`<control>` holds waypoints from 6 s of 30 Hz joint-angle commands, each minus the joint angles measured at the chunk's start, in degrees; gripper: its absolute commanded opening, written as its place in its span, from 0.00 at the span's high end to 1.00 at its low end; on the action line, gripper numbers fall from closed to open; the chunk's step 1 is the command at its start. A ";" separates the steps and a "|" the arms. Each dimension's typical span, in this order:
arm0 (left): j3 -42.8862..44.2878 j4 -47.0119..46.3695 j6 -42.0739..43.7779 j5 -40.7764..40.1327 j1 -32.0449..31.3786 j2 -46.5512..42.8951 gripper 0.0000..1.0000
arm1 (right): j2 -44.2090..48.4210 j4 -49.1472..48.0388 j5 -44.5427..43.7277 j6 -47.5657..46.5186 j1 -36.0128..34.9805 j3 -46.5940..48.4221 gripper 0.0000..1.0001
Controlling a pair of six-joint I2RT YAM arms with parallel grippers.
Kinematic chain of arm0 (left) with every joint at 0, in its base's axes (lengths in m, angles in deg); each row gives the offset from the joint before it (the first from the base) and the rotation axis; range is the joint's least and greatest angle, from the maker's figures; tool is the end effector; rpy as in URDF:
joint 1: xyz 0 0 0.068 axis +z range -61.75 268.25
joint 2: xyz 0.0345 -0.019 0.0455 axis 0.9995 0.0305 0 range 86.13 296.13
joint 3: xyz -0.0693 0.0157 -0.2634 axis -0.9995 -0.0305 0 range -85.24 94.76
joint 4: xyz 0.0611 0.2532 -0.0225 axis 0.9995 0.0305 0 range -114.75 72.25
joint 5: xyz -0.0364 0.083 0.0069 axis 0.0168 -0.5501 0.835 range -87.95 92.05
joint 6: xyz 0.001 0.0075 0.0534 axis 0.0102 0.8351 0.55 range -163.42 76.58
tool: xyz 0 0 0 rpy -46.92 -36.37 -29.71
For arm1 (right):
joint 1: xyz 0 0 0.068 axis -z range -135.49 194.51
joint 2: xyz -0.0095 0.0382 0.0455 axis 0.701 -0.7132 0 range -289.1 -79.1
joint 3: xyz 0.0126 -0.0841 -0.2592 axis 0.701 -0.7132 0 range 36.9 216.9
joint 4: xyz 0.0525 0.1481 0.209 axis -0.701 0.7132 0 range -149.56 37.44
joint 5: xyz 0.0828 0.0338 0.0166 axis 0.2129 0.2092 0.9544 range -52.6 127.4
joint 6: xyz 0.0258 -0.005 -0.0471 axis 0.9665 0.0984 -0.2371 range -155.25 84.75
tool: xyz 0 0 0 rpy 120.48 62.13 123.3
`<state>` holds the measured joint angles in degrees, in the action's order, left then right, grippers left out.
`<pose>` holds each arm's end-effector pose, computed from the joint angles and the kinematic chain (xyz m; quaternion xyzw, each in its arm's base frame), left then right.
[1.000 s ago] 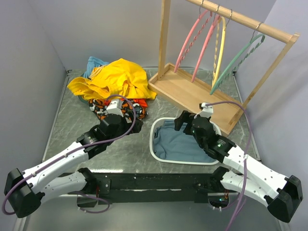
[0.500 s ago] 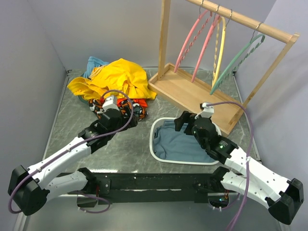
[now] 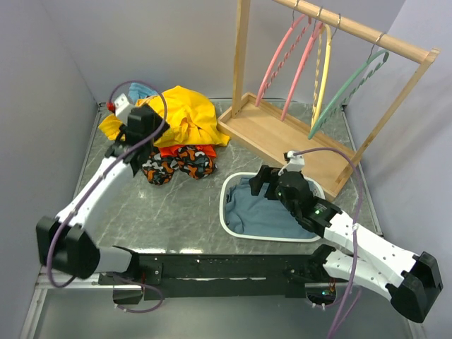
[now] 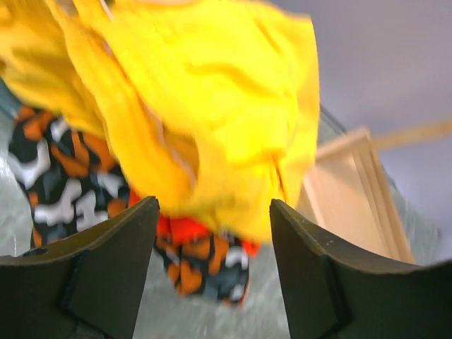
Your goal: Place the shorts on the hanger
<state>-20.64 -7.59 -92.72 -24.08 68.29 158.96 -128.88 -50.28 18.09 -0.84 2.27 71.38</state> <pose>0.2769 -0.0839 0.3445 -0.3254 0.7660 -0.1386 0.5369 0.1558 0.1254 0.2635 0.0338 0.8338 0.2196 0.5054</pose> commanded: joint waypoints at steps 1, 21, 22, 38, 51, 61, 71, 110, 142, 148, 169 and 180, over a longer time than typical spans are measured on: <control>8.34 -1.42 0.95 -1.30 5.02 8.34 0.32 | -0.58 -2.33 1.99 -0.84 -0.30 1.82 0.01; 9.67 -2.66 1.13 10.83 6.52 18.12 0.28 | -1.63 -3.56 3.31 -1.72 -0.39 3.31 0.01; 9.93 -4.41 1.48 12.32 6.52 18.48 0.32 | -2.59 -3.91 3.40 -1.72 -0.39 4.10 0.01; 16.52 -1.00 10.71 20.06 6.52 -1.54 0.99 | -7.52 -1.81 2.53 -5.32 -3.02 11.66 0.02; 22.42 8.23 16.51 28.06 1.87 -10.79 0.99 | -7.17 0.21 1.91 -6.46 -5.66 16.14 0.02; 0.98 -0.46 11.69 29.90 -13.15 -7.11 0.99 | -7.53 0.74 0.15 -5.50 -7.16 15.01 0.02; -7.82 -6.27 10.01 34.48 -15.54 1.26 0.50 | -9.54 -1.28 -0.99 -5.14 -9.53 11.31 0.02; -31.29 3.14 -14.77 -3.57 6.34 -10.62 0.30 | -54.63 15.24 -10.83 -29.58 -23.59 42.07 0.09; -25.15 -2.67 -9.59 -1.38 6.96 -18.96 0.99 | -61.31 24.29 -8.64 -31.25 -23.50 47.96 0.16; -18.57 2.07 -7.75 -0.58 6.87 -23.09 0.99 | -60.45 27.80 -12.75 -27.21 -23.68 50.33 0.61; 40.50 7.53 15.81 17.86 6.96 -13.87 0.99 | -38.46 28.69 -22.35 -33.89 -23.59 94.18 1.00; 41.69 9.28 13.35 17.17 6.96 -8.94 0.99 | -37.94 27.28 -18.23 -34.51 -19.65 91.51 1.00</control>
<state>24.62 2.10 -79.04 -5.48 74.95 149.46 -166.91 -22.81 -3.44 -37.14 -20.18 169.00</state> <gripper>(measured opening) 0.043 0.023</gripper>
